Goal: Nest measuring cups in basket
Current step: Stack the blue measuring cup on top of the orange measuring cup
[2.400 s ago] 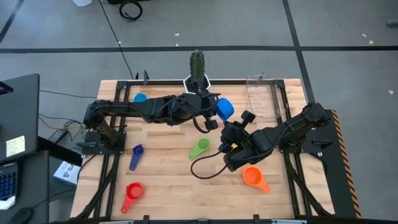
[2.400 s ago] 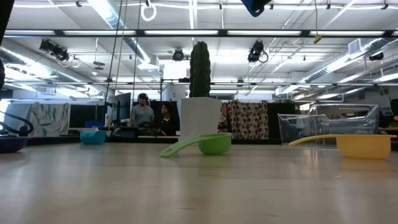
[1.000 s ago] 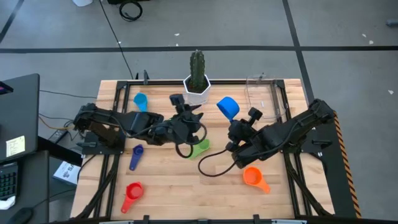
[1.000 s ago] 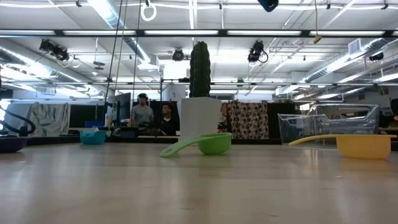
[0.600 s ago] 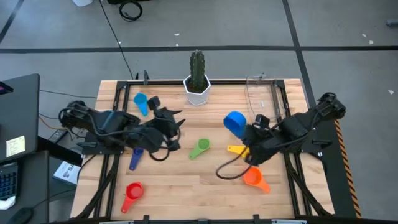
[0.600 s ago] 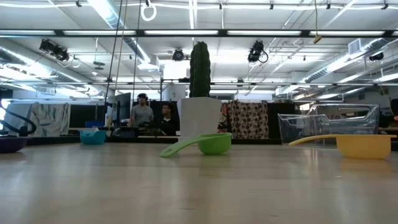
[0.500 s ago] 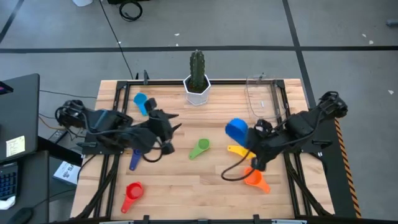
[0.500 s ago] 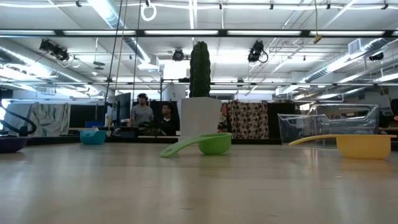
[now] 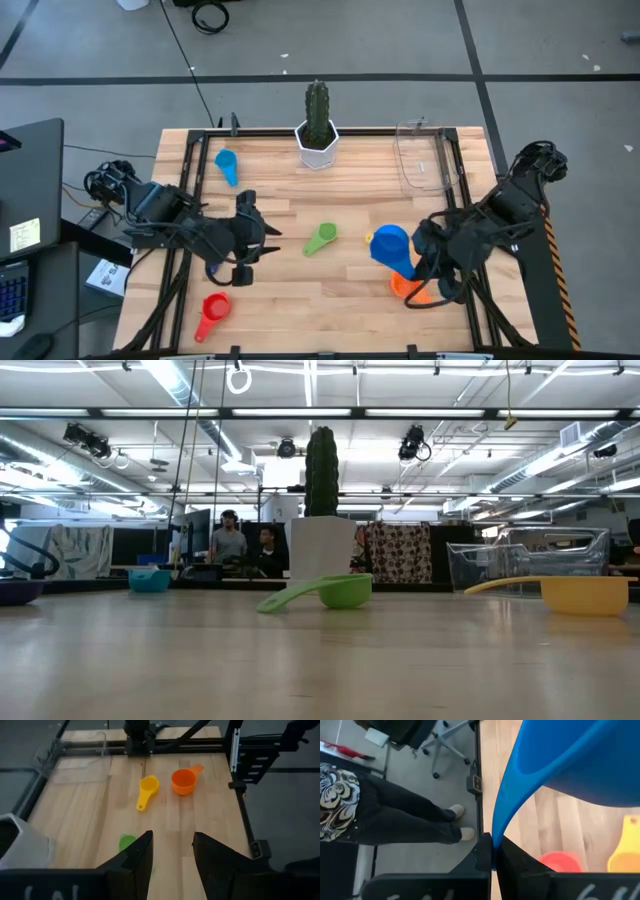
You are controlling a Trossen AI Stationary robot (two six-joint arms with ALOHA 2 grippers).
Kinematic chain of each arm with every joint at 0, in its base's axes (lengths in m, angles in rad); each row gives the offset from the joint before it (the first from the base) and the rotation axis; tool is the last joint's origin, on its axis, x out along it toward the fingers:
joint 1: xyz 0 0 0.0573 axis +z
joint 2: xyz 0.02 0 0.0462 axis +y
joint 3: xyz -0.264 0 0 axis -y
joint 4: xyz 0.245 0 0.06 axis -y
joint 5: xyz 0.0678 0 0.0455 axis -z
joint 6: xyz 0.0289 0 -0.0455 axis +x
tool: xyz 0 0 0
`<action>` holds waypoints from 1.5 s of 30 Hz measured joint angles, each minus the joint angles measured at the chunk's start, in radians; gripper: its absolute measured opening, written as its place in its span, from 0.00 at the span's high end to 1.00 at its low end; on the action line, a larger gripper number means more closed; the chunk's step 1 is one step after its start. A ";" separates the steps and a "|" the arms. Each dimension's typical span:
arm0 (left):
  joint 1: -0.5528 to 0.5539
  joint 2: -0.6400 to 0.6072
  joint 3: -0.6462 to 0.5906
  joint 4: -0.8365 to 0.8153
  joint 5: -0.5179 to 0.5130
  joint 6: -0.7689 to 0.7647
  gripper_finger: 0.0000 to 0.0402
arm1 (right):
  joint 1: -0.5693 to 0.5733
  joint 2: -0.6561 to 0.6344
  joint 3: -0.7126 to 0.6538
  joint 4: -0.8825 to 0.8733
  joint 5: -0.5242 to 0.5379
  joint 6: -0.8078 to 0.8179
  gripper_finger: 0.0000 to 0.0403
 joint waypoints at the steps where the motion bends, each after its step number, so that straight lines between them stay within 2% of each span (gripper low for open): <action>1: -0.008 0.000 0.000 0.001 0.000 -0.013 0.64 | 0.011 0.000 -0.007 -0.001 0.013 0.028 0.97; 9: -0.066 0.000 0.000 0.002 0.002 -0.039 0.64 | 0.093 -0.005 -0.111 0.040 0.065 0.132 0.97; 13: -0.071 0.000 0.000 0.002 0.000 -0.067 0.64 | 0.137 -0.043 -0.213 0.158 0.128 0.218 0.97; 17: -0.081 0.000 0.000 0.003 0.000 -0.066 0.64 | 0.181 -0.094 -0.328 0.312 0.211 0.227 0.97; 23: -0.080 0.000 0.000 0.003 0.000 -0.073 0.64 | 0.249 -0.184 -0.500 0.392 0.285 0.357 0.97; 30: -0.081 0.000 0.000 0.004 0.001 -0.073 0.64 | 0.341 -0.297 -0.660 0.583 0.392 0.348 0.97; 36: -0.080 0.000 0.000 0.004 0.000 -0.074 0.64 | 0.424 -0.381 -0.798 0.701 0.506 0.421 0.97; 42: -0.080 0.000 0.000 0.005 0.000 -0.075 0.64 | 0.454 -0.402 -0.896 0.889 0.526 0.396 0.97; 45: -0.080 0.000 0.000 0.004 0.000 -0.086 0.64 | 0.454 -0.383 -0.922 0.971 0.497 0.388 0.97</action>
